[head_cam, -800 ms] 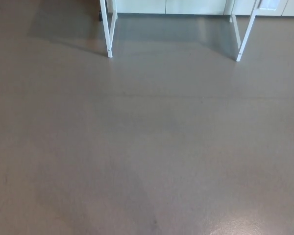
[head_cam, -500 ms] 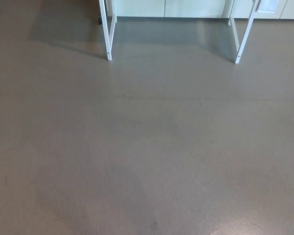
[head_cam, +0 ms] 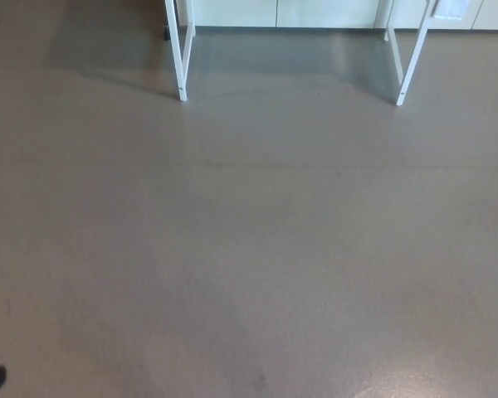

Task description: The robot walks towards a desk on which a shovel is kept on the left hand side and a container is kept on the right hand side. The robot picks up the shovel using its left hand and places it in the container.

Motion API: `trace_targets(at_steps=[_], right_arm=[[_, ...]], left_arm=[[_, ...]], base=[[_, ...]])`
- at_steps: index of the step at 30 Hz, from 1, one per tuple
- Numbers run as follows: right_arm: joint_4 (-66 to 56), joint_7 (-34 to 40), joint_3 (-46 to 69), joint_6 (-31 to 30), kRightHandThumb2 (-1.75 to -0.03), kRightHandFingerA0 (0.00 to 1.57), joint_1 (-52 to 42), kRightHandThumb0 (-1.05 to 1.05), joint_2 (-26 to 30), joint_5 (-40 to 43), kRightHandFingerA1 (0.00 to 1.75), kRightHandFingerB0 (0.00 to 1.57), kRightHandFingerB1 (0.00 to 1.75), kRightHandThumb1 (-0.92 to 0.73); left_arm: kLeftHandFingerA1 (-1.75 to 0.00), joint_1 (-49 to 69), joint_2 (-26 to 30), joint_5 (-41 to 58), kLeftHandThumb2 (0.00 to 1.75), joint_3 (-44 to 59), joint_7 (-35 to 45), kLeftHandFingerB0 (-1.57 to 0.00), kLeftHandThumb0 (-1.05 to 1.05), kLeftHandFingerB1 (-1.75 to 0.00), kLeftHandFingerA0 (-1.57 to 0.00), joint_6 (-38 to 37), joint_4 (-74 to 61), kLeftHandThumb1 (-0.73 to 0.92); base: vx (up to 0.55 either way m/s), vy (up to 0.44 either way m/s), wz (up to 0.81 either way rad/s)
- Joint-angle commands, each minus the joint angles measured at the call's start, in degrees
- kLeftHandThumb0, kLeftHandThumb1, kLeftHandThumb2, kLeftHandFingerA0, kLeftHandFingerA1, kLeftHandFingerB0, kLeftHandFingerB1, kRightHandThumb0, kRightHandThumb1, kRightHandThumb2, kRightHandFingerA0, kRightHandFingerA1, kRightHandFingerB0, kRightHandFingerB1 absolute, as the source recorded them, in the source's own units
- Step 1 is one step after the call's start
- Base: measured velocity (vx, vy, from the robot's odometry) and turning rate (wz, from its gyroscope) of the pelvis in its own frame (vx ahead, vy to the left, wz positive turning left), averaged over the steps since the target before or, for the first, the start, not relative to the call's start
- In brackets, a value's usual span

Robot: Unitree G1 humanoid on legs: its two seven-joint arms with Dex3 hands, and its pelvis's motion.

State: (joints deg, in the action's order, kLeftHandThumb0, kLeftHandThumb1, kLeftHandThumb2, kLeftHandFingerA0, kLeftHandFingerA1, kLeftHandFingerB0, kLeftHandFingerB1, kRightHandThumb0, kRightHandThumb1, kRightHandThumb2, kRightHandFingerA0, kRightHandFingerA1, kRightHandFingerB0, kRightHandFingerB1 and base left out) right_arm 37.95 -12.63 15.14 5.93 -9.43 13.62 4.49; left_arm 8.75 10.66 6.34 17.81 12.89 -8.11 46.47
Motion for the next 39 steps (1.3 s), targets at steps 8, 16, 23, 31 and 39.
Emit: trace_targets(at_steps=[8, 16, 23, 31, 39], right_arm=[[-1.0, 0.6, -0.1, 0.5, -0.87, 0.37, 1.4, -0.2, 0.2, 1.0, 0.59, 0.17, 0.5, -0.42], [-1.0, 0.5, -0.5, 0.6, -0.57, 0.46, 1.9, -0.24, 0.5, 0.7, 0.44, 0.3, 0.36, -0.59], [-1.3, 0.3, -0.9, 0.3, -0.87, 0.39, 1.7, -0.21, 0.6, 0.7, 0.6, 0.18, 0.5, -0.42], [0.3, 0.9, -1.4, 1.0, -0.57, 0.46, 2.7, -0.25, 0.9, 0.0, 0.44, 0.31, 0.36, -0.59], [0.8, 0.6, -1.7, 1.1, -0.57, 0.45, 3.4, -0.27, 1.1, 0.0, 0.44, 0.3, 0.36, -0.59]], left_arm=[[-0.33, -1.9, 4.1, -2.2, 0.58, -3.2, 0.3, -0.24, -0.18, -0.3, -0.27, -6.4, 5.5, 0.55], [-0.33, -2.2, 4.4, -2.1, 0.57, -4.5, -0.3, -0.23, -0.17, -0.3, -0.26, -8.3, 6.1, 0.55], [-0.33, -2.4, 4.3, -1.5, 0.57, -4.1, -0.1, -0.23, -0.17, -0.3, -0.25, -8.5, 6.8, 0.56], [-0.33, -2.7, 4.3, -2.0, 0.58, -4.5, -0.3, -0.23, -0.17, -0.3, -0.26, -9.1, 7.3, 0.56], [-0.33, -3.8, 4.5, -2.0, 0.58, -4.6, -0.9, -0.23, -0.17, -0.3, -0.26, -8.9, 8.5, 0.55]], base=[[0.0, 0.0, 0.0], [0.0, 0.0, 0.0], [0.0, 0.0, 0.0], [0.0, 0.0, 0.0], [0.0, 0.0, 0.07]])
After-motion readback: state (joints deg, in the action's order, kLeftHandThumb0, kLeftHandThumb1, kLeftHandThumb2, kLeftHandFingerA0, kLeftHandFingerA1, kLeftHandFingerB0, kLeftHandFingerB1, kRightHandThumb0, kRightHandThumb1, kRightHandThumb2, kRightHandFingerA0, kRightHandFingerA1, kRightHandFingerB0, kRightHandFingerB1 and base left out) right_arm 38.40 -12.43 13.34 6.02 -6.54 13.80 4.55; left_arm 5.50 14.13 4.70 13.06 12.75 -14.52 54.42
